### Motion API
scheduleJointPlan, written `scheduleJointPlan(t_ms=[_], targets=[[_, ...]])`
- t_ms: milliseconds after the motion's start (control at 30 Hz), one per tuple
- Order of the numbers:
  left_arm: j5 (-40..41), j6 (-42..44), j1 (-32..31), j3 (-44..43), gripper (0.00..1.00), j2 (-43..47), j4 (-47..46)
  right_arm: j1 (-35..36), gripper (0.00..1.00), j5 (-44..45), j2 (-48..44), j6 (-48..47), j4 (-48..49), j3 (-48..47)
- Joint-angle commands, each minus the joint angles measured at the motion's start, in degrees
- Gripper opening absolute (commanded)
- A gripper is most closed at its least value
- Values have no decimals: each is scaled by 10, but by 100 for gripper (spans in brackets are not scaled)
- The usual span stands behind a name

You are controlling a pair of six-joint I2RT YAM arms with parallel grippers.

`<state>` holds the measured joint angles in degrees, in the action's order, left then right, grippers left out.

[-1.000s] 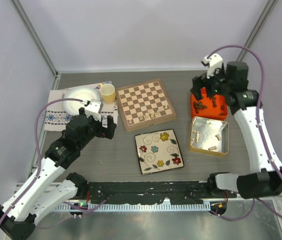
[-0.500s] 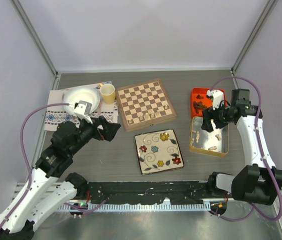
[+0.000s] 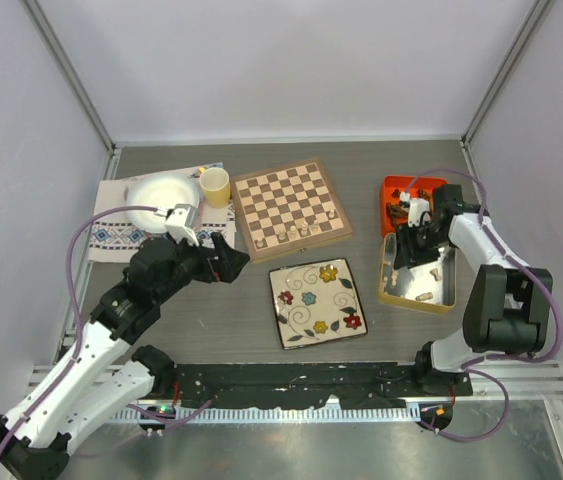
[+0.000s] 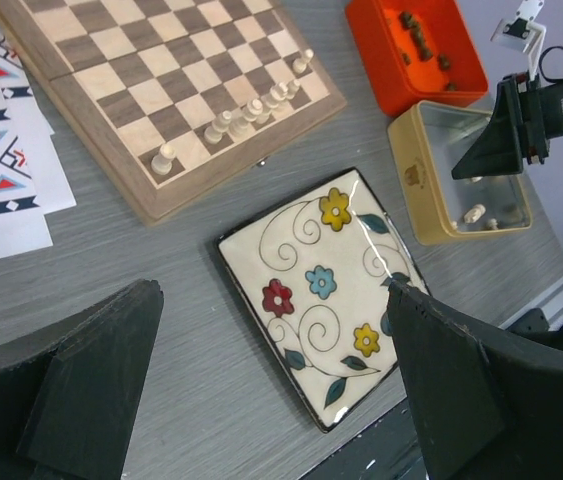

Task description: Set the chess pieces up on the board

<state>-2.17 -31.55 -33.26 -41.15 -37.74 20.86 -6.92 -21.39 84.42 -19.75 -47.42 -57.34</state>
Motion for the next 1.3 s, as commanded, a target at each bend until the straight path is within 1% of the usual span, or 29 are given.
scheduleJointPlan(t_ms=[0,133,300,500,567,600,700,733,833,900,967,1000,1067,1133,1267], targets=[[-8,-4,0,-34,100,-44,-30,39,45,38,33,71,38,-10],[-6,-11,0,-32,100,-55,-43,60,46,68,74,86,44,-19],[3,-13,0,-25,99,-50,-43,66,45,104,94,87,50,-22],[9,-18,0,-21,100,-35,-31,69,40,134,98,87,52,-11],[13,-18,0,-19,100,-29,-28,69,34,141,95,85,54,-12],[13,-17,0,-18,100,-28,-27,69,28,151,94,85,53,-15],[12,-16,0,-18,100,-27,-25,69,23,164,86,76,56,-19],[9,-16,0,-19,100,-26,-25,69,19,171,83,74,57,-20],[0,-15,0,-13,100,-25,-31,69,13,170,72,51,56,-20],[-8,-16,0,-6,100,-23,-39,69,13,151,63,21,54,-20],[-13,-18,0,-3,100,-22,-43,69,17,137,51,-11,41,-24],[-17,-18,0,2,100,-21,-45,69,21,138,50,-40,40,-24],[-19,-18,0,5,99,-22,-51,68,24,147,60,-69,38,-33],[-20,-18,0,7,100,-23,-52,67,26,159,84,-84,37,-44],[-23,-14,0,2,100,-24,-50,57,28,143,104,-96,22,-64]])
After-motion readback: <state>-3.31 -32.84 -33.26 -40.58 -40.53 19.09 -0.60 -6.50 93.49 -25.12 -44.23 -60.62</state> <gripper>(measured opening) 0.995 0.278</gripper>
